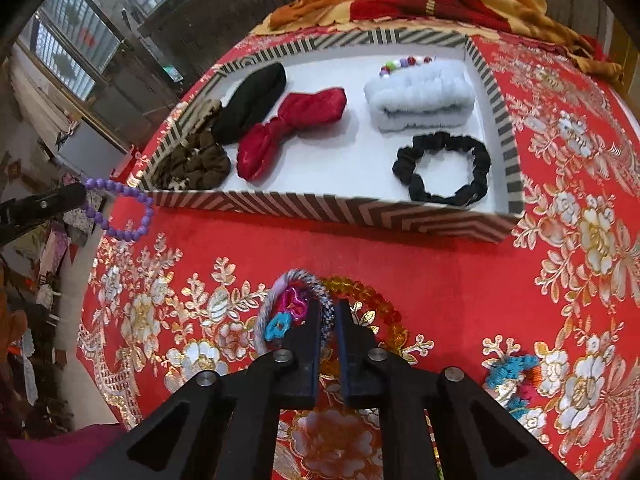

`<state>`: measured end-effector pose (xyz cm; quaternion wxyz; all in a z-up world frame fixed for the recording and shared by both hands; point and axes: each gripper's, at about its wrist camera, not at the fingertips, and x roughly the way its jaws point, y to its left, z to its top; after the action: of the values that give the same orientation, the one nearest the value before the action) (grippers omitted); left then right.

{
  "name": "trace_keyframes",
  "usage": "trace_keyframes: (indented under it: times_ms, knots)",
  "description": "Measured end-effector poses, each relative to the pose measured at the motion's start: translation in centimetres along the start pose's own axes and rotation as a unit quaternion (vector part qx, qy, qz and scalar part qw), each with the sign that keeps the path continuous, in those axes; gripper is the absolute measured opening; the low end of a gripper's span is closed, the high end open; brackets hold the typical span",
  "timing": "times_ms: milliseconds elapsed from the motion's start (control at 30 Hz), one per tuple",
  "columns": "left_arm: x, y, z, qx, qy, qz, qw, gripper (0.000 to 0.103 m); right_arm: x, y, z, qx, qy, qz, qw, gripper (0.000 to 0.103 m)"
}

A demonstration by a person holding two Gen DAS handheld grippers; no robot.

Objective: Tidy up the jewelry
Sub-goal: 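Lift both bracelets and carry them over the tray, then lower both bracelets into the tray and open both grippers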

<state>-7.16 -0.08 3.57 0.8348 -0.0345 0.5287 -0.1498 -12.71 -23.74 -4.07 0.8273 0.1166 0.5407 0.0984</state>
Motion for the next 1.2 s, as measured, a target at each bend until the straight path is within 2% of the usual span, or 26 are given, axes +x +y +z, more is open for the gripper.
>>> trace_keyframes:
  times_ms: [367, 667, 933, 1200]
  knots:
    - [-1.0, -1.1, 1.5, 0.019, -0.011, -0.004, 0.9998, 0.008, -3.8, 1.1, 1.1, -0.011, -0.045, 0.006, 0.999, 0.006]
    - [-1.1, -2.9, 4.4, 0.049, -0.023, 0.002, 0.9985, 0.008, -5.8, 1.5, 4.1, -0.014, -0.08, -0.002, 0.997, 0.006]
    - [0.6, -5.2, 7.6, 0.081, -0.028, 0.01, 0.9963, 0.008, -5.1, 0.9, 7.1, -0.012, -0.086, -0.019, 0.996, 0.006]
    - [3.7, -7.7, 11.1, 0.112, -0.025, 0.021, 0.9931, 0.008, -2.5, -0.2, 9.4, -0.003, -0.075, -0.031, 0.997, 0.006]
